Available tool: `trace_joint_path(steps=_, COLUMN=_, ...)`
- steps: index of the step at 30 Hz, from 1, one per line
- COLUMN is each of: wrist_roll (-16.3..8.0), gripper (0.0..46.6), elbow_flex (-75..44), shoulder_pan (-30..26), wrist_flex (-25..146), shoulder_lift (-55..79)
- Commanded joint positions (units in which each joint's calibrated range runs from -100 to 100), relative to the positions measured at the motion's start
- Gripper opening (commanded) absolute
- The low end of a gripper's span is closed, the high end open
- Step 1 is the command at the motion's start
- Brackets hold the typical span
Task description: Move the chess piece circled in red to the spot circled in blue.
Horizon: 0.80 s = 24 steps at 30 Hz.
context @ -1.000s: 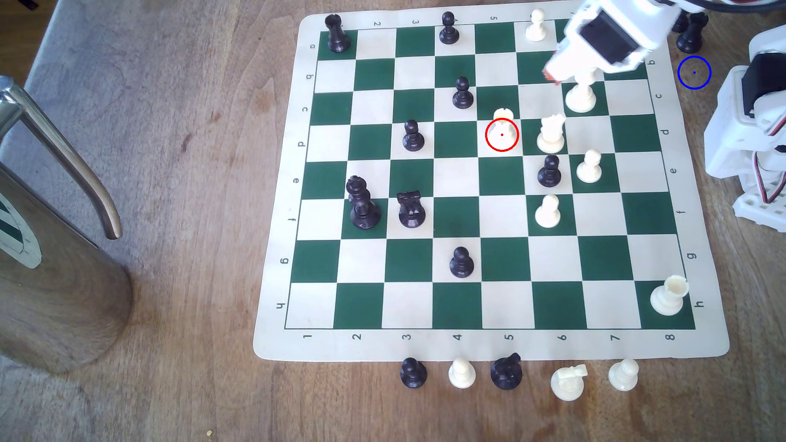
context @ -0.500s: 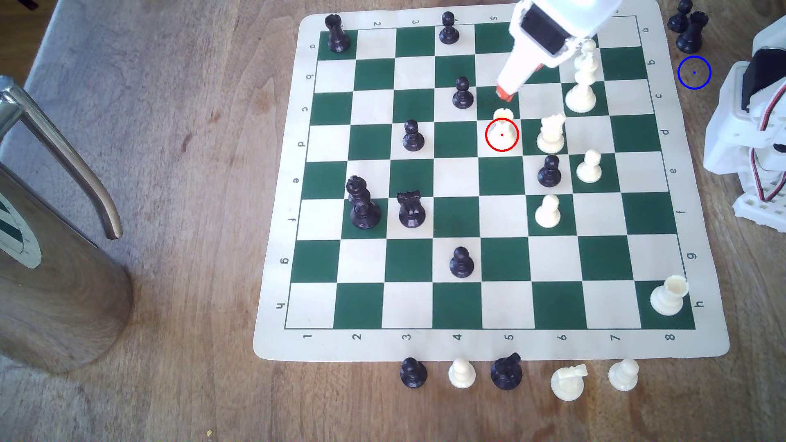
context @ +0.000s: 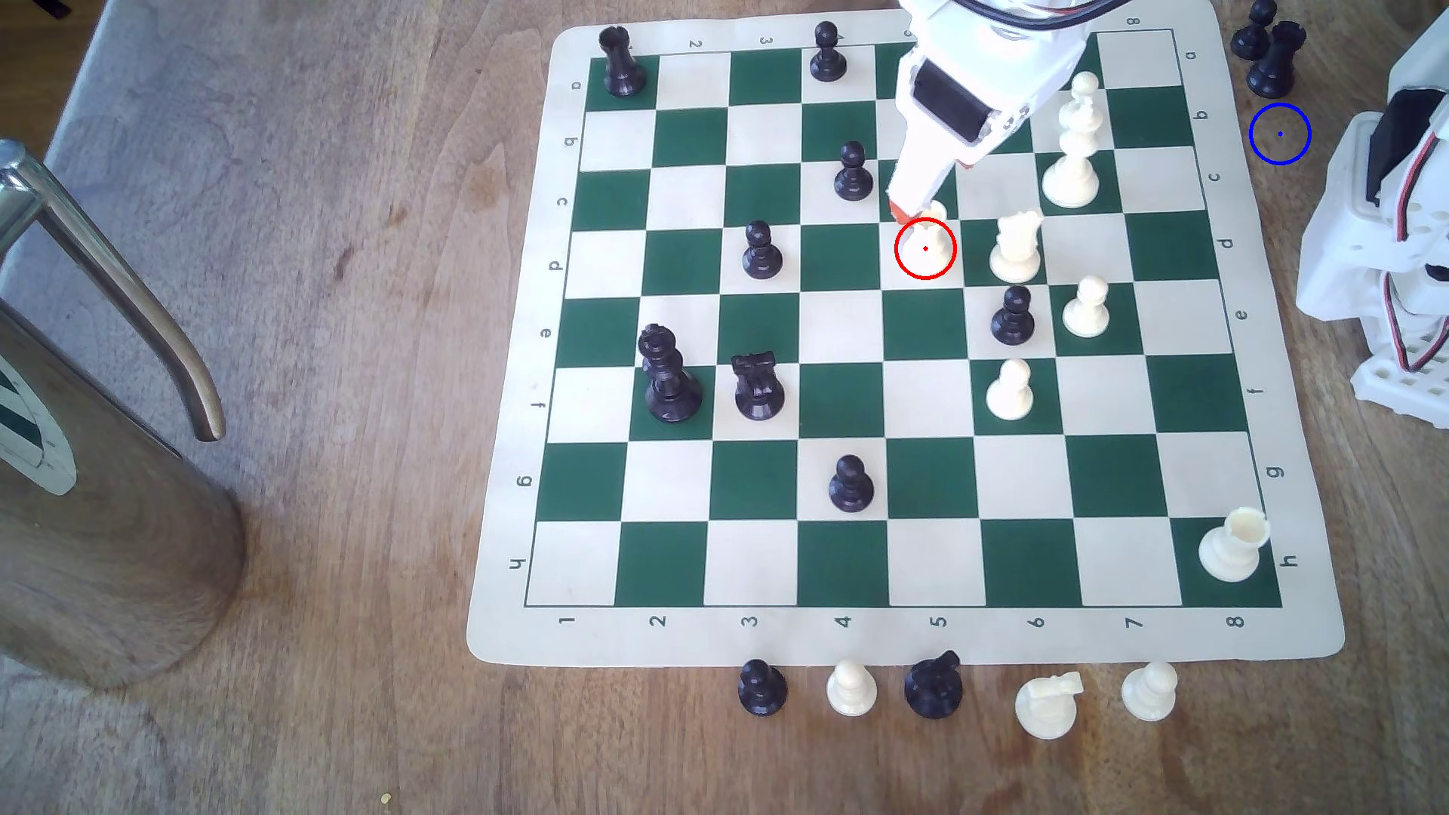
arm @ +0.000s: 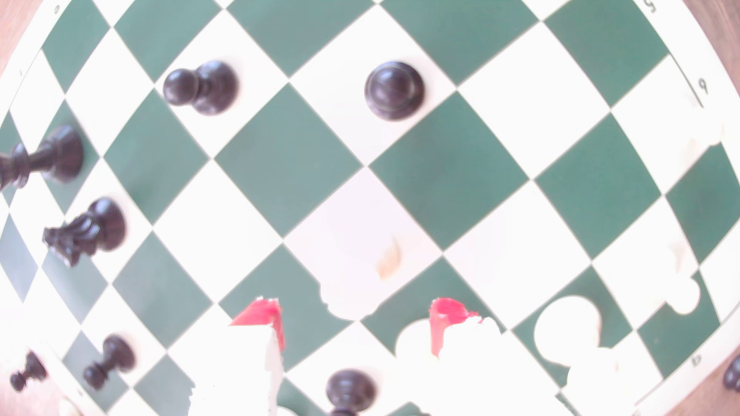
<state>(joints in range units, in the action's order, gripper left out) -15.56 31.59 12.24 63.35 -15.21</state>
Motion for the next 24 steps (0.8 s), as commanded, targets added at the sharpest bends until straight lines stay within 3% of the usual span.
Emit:
trace_joint_path(steps=1, wrist_roll=0.1, gripper=21.0, elbow_flex=-4.3, shoulder_pan=-0.3, wrist_flex=-1.1, shoulder_lift=0.4)
trace_joint_path(steps=7, wrist_roll=0.3, gripper=22.9, elbow_flex=-4.4, shoulder_pan=0.2, wrist_flex=-2.8, shoulder_lift=4.0)
trace_joint_path(steps=24, wrist_roll=0.2, gripper=22.4, elbow_flex=-6.4, shoulder_pan=-0.7, wrist_flex=-6.1, shoulder_lift=10.0)
